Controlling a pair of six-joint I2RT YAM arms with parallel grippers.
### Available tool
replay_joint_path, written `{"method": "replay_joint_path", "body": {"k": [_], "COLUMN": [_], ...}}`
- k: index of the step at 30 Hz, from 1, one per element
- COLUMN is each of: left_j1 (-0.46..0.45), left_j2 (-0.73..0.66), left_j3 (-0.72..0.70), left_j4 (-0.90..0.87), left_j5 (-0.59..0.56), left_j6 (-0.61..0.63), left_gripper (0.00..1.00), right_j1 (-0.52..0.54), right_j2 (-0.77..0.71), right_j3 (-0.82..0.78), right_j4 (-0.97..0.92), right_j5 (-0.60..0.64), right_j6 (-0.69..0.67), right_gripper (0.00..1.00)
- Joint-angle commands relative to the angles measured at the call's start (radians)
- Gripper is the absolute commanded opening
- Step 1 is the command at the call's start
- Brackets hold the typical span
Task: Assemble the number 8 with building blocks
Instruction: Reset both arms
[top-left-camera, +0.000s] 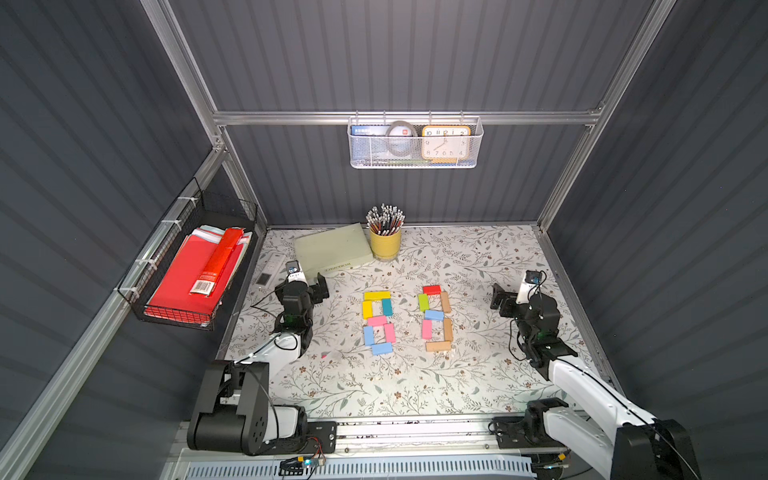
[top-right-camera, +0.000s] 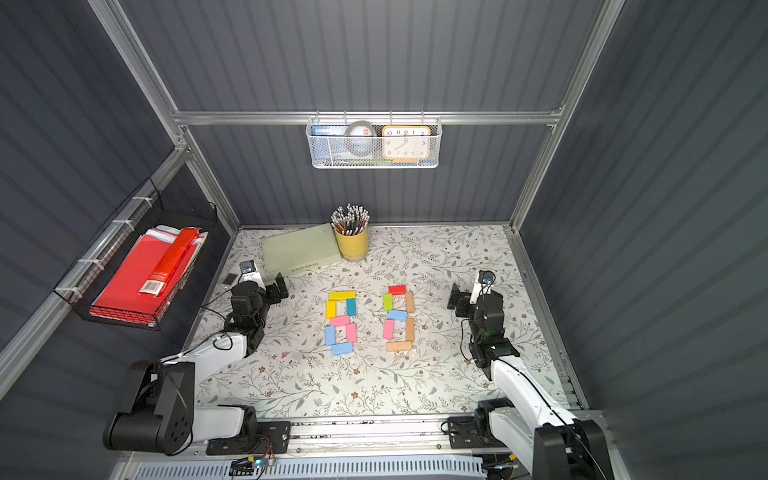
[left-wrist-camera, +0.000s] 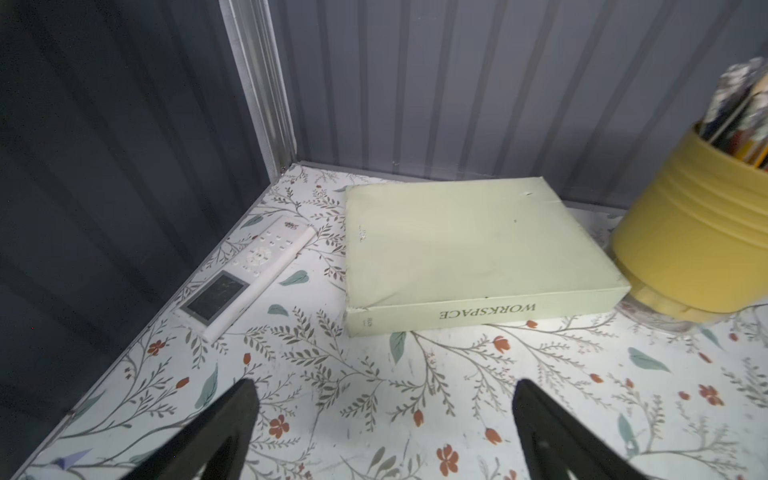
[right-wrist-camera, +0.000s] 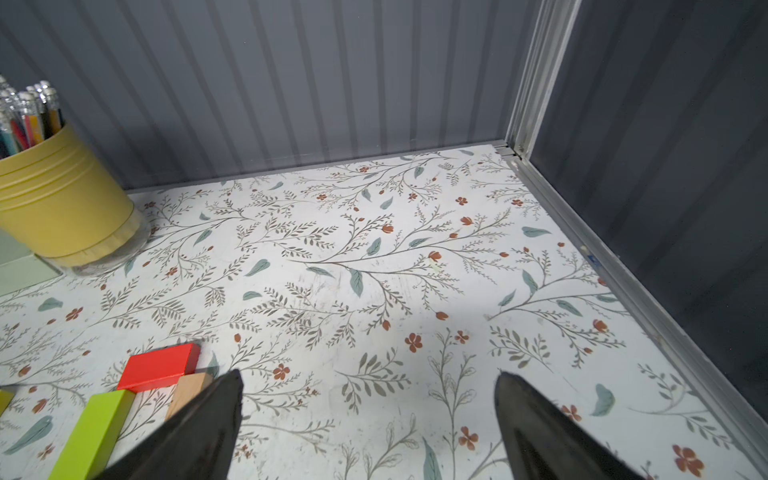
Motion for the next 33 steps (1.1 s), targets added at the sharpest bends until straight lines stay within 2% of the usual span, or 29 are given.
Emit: {"method": "replay_joint_path", "body": {"k": [1,9,19,26,29,33], "left_j1": [0.027,0.047,0.057,0.075,0.077,0.077], "left_j2": [0.055,0.170,0.197,0.277,0.298,0.297], "left_j3": [-0.031,-0.082,-0.082,-0.076,-0.064,-0.087], "left_j4": [0.131,0.288,0.359,0.461,0.454,0.496], "left_j5": [0.017,-0.006,0.071,0.129,0.134,0.163], "left_j6": [-0.006,0.003,0.032,0.036,0.035,0.048], "left_gripper": [0.99,1.00,0.99,0.99,0.99,0.99], "right_j1": [-0.040,-0.084,-0.121,-0.162,-0.174,-0.184], "right_j2": [0.027,0.135,0.221,0.353,0.393,0.492], "right_j3": [-0.045,-0.155,-0.135,-0.072,-0.042,-0.058], "right_j4": [0.128,0.410,0.495,0.545,0.558,0.689], "right_j5": [-0.045,-0.089,-0.161,-0.236,-0.276,-0.290], "right_j6": [0.026,-0.029,-0.056,-0.060,-0.068,-0.047], "right_gripper": [0.99,0.99,0.99,0.99,0.99,0.99]}}
